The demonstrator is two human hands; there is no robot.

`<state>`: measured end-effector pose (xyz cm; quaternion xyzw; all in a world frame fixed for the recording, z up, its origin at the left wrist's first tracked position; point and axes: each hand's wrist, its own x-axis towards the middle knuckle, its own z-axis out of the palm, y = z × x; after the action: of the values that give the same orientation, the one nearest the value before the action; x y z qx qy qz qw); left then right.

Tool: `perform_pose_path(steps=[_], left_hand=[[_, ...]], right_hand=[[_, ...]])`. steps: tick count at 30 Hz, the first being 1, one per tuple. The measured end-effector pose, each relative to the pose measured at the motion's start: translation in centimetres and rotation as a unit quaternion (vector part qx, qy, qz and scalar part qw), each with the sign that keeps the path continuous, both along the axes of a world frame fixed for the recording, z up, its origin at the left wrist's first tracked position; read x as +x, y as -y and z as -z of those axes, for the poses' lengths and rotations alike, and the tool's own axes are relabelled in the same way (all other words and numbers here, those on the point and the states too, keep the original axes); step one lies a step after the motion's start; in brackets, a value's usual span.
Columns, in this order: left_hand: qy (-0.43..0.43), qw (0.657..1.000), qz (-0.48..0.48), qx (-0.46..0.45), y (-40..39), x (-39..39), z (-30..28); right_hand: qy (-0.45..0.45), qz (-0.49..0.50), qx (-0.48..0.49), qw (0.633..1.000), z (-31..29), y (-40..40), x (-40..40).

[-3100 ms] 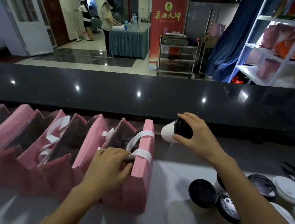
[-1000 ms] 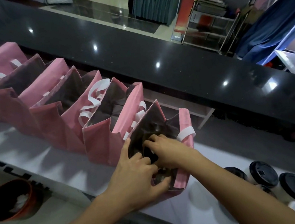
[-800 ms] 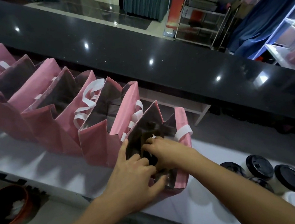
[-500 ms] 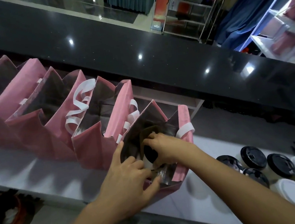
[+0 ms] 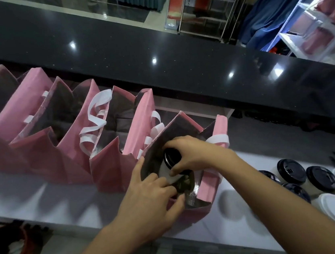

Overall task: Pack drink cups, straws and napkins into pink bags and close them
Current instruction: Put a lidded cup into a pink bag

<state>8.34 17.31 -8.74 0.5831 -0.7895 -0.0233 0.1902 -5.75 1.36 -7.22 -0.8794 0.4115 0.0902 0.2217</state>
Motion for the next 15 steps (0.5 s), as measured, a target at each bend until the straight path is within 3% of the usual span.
perform_pose_path(steps=[15], left_hand=[[0.029,0.999,0.025,0.004,0.8,-0.7,0.2]], right_hand=[[-0.097,-0.001,-0.010,0.995,1.0,-1.8,-3.1]])
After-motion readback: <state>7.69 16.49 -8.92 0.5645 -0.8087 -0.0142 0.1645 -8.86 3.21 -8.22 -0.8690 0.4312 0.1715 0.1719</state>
